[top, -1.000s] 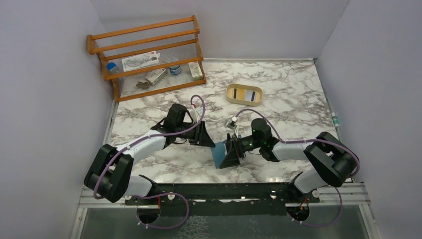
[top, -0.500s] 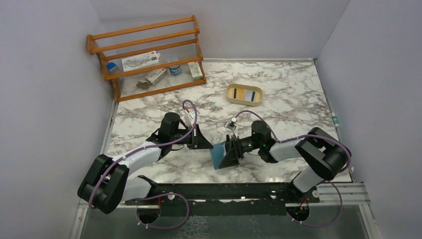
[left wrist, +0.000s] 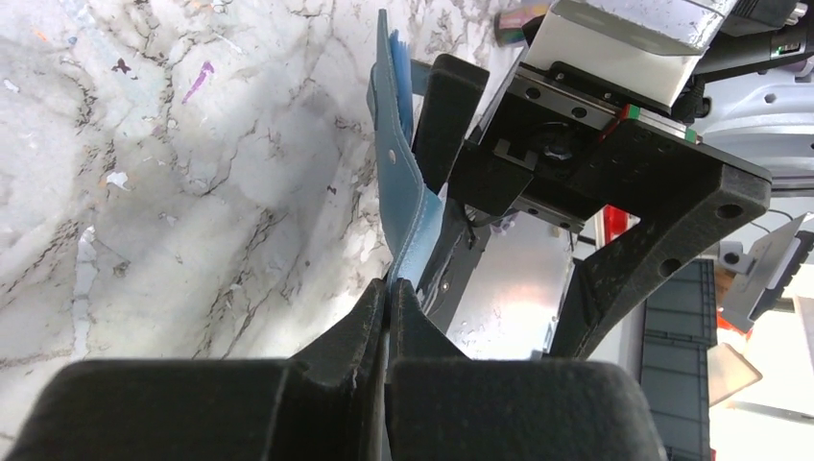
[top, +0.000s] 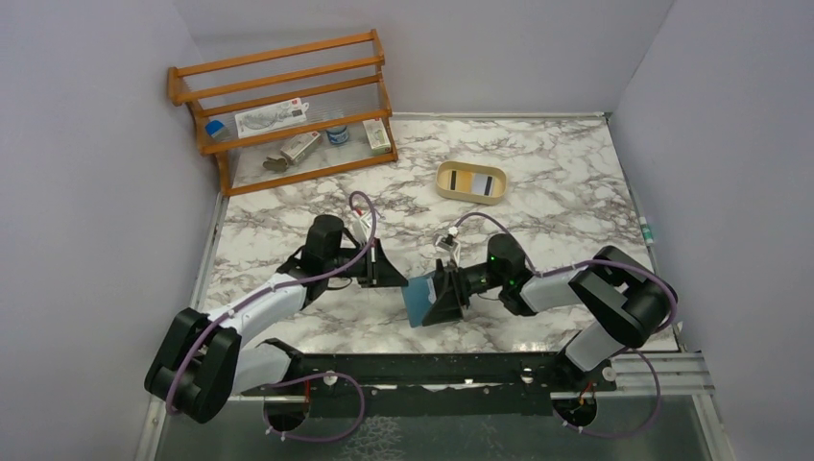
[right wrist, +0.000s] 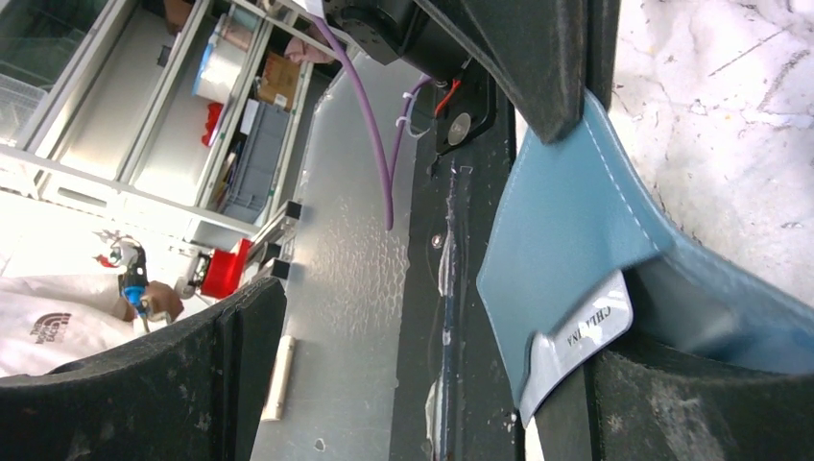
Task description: Take the credit cards out of the card holder
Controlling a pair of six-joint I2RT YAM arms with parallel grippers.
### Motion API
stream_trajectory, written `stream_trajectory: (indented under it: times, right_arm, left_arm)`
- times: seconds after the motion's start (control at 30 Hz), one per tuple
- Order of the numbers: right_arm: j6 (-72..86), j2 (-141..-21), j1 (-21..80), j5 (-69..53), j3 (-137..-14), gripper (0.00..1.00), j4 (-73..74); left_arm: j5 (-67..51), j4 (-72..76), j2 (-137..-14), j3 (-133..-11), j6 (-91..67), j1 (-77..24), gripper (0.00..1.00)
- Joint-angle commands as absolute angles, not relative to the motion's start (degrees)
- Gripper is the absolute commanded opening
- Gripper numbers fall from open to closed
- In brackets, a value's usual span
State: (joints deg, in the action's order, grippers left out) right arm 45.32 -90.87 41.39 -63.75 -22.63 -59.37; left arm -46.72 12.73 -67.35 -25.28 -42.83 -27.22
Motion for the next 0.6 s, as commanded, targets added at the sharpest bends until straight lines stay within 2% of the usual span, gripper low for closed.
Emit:
stream_trajectory:
  times: [0.0,0.2,0.37,0.43,0.47,0.57]
  right_arm:
    - [48.4,-90.4,39.8,-67.0,-20.0,0.91,-67.6]
    - [51.4,-90.1,37.8,-68.4,-18.3,0.91,-72.8]
    - [48.8,-89.6,37.6,-68.3,-19.0,0.87,-68.6]
    - [47.6,-89.6,37.6,-68.1,-19.5,0.79,-66.6]
    - [46.8,-89.5,37.7,-67.8,-19.9,0.72,-64.7]
    - [44.0,-89.4,37.6,-66.5,-20.8,0.39,-59.4]
  left_arm:
    - [-45.5,3.3,-66.1,-29.2,-37.1,-25.2,0.0]
    - [-45.2,-3.0,-67.3,-32.1,-33.4,-24.2,0.0]
    - [-45.5,-3.5,-67.1,-32.6,-33.3,-24.0,0.0]
    - [-45.6,-3.6,-66.9,-32.8,-33.3,-23.9,0.0]
    - [-45.7,-3.7,-66.9,-32.9,-33.4,-23.9,0.0]
    - [-45.8,-3.8,-66.3,-33.2,-33.4,-23.9,0.0]
